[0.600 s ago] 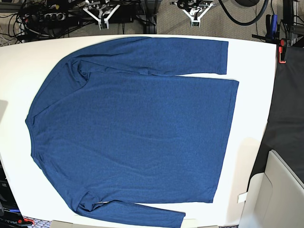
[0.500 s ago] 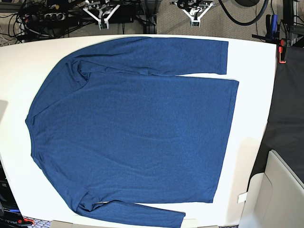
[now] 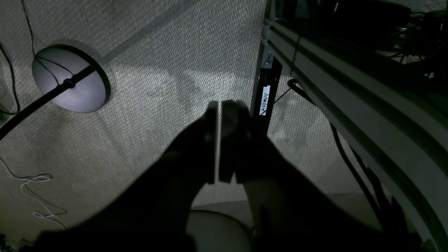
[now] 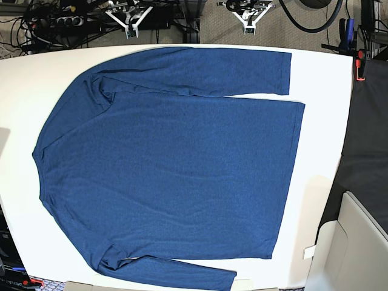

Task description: Fold the T-shirt properly

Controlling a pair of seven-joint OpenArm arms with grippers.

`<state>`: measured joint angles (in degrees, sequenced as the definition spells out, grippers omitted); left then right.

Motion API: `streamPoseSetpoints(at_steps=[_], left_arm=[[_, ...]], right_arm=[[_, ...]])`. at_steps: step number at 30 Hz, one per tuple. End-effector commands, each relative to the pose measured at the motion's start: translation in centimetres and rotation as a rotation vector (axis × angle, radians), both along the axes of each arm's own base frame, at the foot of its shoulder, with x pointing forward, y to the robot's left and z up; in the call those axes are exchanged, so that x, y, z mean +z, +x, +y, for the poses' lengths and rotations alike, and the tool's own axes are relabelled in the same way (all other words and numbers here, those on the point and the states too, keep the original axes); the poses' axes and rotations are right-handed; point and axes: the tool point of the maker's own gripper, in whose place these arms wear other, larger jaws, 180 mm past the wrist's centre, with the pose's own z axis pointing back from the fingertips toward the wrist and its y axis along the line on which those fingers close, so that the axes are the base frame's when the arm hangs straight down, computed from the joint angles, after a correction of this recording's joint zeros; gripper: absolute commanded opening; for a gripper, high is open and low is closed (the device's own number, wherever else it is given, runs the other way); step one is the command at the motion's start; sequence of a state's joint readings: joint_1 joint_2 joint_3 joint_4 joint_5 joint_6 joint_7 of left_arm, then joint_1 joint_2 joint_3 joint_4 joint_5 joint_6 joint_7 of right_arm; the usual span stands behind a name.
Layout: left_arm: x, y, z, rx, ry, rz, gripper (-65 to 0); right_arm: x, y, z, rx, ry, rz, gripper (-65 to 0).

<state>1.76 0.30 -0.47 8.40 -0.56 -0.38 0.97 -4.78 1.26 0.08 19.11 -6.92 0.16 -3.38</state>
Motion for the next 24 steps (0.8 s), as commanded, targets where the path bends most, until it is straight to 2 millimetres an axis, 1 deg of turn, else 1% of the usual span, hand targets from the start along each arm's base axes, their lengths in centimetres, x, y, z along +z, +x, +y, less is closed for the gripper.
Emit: streamPoseSetpoints(at_steps=[1,6,8,11,12,14,15,17,19,21,24], left_arm=[[0.0,0.2,0.1,-0.005,0.004,-0.014,-65.0],[0.0,0.1,0.2,-0.005,0.006,-0.012,-65.0],[0.0,0.1,1.1,-0.003,0.019,-0.012,-65.0],[0.0,0.1,1.7,-0.003,0.029,-0.012,-65.0],[0.0,0.1,1.7,-0.003,0.029,-0.012,-65.0],[0.0,0.1,3.0,-0.003,0.049,-0.012,-65.0],[0.0,0.1,3.2,-0.003,0.052,-0.012,-65.0],[0.1,0.1,3.5,-0.004,0.056,-0.012,-65.0],[0.1,0.0,4.6,-0.005,0.073,-0.010,-65.0],[0.1,-1.2,5.4,-0.003,0.084,0.006,-65.0],[0.4,-0.6,5.8,-0.007,0.094,-0.029,-65.0]], right_arm=[[0.1,0.5,-0.2,-0.003,-0.003,-0.017,-64.8],[0.1,0.4,-0.3,-0.003,-0.004,-0.015,-64.8],[0.1,0.3,-0.3,-0.003,-0.004,-0.014,-64.8],[0.1,0.3,-0.5,-0.002,-0.007,-0.014,-64.8],[0.1,0.3,-1.2,-0.001,-0.018,-0.014,-64.8],[0.2,0.4,-1.7,0.000,-0.026,-0.015,-64.8],[0.2,0.4,-1.8,0.001,-0.027,-0.017,-64.8],[0.3,0.4,-3.0,0.003,-0.045,-0.017,-64.8],[0.3,0.4,-3.5,0.005,-0.053,-0.017,-64.8],[0.4,0.3,-4.4,0.007,-0.067,-0.015,-64.8],[0.6,-0.5,-5.4,0.011,-0.083,-0.008,-64.8]])
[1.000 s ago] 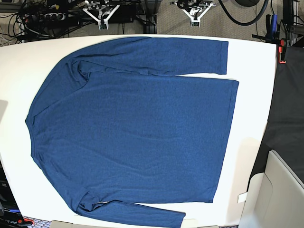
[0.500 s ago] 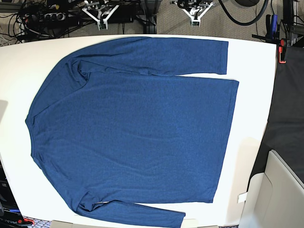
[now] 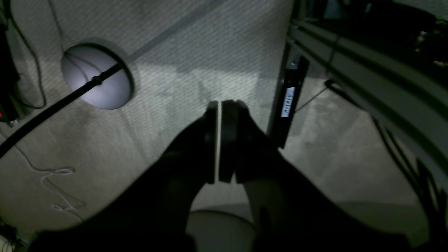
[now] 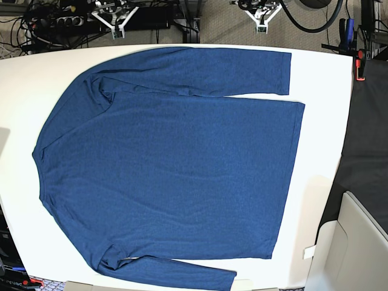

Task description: Fold the T-shirt properly

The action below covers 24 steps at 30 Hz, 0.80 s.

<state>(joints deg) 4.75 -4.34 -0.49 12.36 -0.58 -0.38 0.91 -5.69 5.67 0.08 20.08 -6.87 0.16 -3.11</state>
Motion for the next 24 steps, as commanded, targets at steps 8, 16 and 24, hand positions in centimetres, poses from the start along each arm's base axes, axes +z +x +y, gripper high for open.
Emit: streamPoseSetpoints(at_steps=[8,16,24], left_arm=[[1.1,-2.7,4.0,-0.023,0.070,-0.019,-65.0],[3.0,-4.5,8.8,0.074,0.161,-0.059,-65.0],[6.8,-6.3,13.2,0.071,0.259,-0.124,-65.0]], right_arm=[[1.5,-1.1,-3.4,0.024,-0.061,-0.019,-64.9],[4.3,-1.6,-6.4,0.071,-0.123,-0.045,-64.9],[8.4,-1.2,-7.5,0.145,-0.158,-0.118,-64.9]])
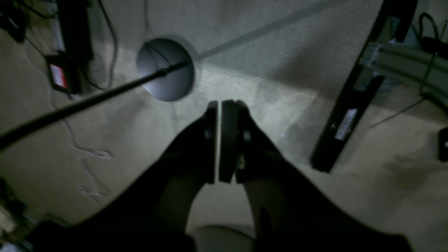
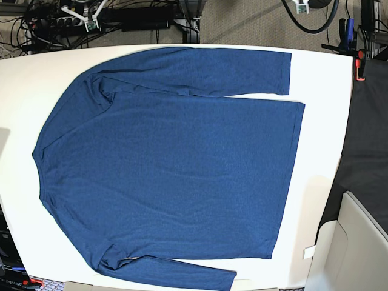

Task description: Fold the T-shirt properly

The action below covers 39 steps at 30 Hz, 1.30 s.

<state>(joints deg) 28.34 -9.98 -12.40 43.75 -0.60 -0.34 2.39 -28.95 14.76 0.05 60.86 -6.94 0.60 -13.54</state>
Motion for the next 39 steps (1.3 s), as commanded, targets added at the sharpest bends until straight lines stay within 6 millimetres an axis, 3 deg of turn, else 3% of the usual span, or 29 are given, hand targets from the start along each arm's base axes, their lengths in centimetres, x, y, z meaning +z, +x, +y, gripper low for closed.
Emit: streamPoseSetpoints(at_steps=[1,6,11,15,26,31,34,39], left_arm=[[1.0,-0.3,1.1,-0.013,0.027,-0.011,-65.0],[4.9,0.2,1.5,-0.084,0.062,-0.067,-65.0],[10.3,2.7,0.9,-0.162,0.087,-0.195,-65.0],[14.2,4.7,0.1,-0.123,0.052,-0.318,-65.0],[24.4,11.6,-4.0,-0.163,-0.027,-0.626,-65.0],[25.4,13.4,-4.9,-0.175,-0.045,-0.666,-65.0],[24.9,15.1,-6.8,-0.179,-0.103,-0.664,-65.0],[23.6,16.1,-9.2,-0.181,-0.179,-0.616,-65.0]], right_arm=[[0.9,-0.2,-0.7,0.011,-0.016,-0.015,-64.9],[4.3,0.7,-1.0,0.057,-0.028,-0.091,-64.9],[8.0,1.5,-2.0,0.053,-0.056,-0.172,-64.9],[11.2,2.0,-2.7,0.060,-0.083,-0.231,-64.9],[18.8,4.7,-0.4,0.138,-0.078,-0.395,-64.9],[21.4,6.4,1.1,0.165,-0.061,-0.473,-64.9],[22.2,7.1,1.4,0.172,-0.059,-0.503,-64.9],[22.8,8.1,0.8,0.140,-0.066,-0.541,-64.9]])
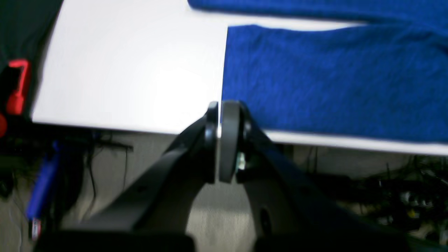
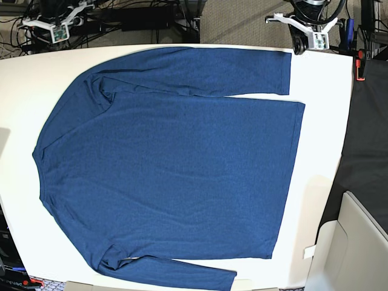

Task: Fold the T-shirt properly
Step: 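Move the left gripper to the shirt's shoulder corner and grasp it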

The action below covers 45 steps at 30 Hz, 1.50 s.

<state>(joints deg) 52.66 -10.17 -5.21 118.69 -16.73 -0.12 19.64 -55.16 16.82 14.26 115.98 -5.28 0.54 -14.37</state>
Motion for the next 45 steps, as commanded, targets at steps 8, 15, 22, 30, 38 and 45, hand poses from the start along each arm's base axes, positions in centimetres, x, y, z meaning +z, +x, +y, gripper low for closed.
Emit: streamPoseSetpoints(at_steps=[8,15,22,30,38,45], left_arm=[[0.5,3.5,-2.2,-0.041,-0.048,-0.038,-55.2],[0.9,5.0,-2.5,-0.011,-0.133,-0.059,-34.2],[0.8,6.3,-2.8,-0.014,-0.157,-0.041,-33.3],[0.4,7.6,-1.4,0.024,-0.144,-0.022,-33.3],[-1.3,6.8,1.2,0.123,-0.131,0.013,-33.1],[-3.6,5.4,1.1,0.147,-0.151,0.079,-33.1]], right_arm=[[1.5,1.7,-0.9,-0.134,0.183,-0.110,-64.8],[3.2,2.4,-3.5,-0.214,0.206,-0.177,-64.6],[4.2,3.6,-4.0,-0.184,0.227,-0.195,-49.5],[4.5,4.2,-4.0,-0.183,0.230,-0.217,-47.5],[4.6,4.3,-4.0,-0.181,0.231,-0.225,-47.5],[4.8,4.7,-3.9,-0.181,0.233,-0.235,-47.5]])
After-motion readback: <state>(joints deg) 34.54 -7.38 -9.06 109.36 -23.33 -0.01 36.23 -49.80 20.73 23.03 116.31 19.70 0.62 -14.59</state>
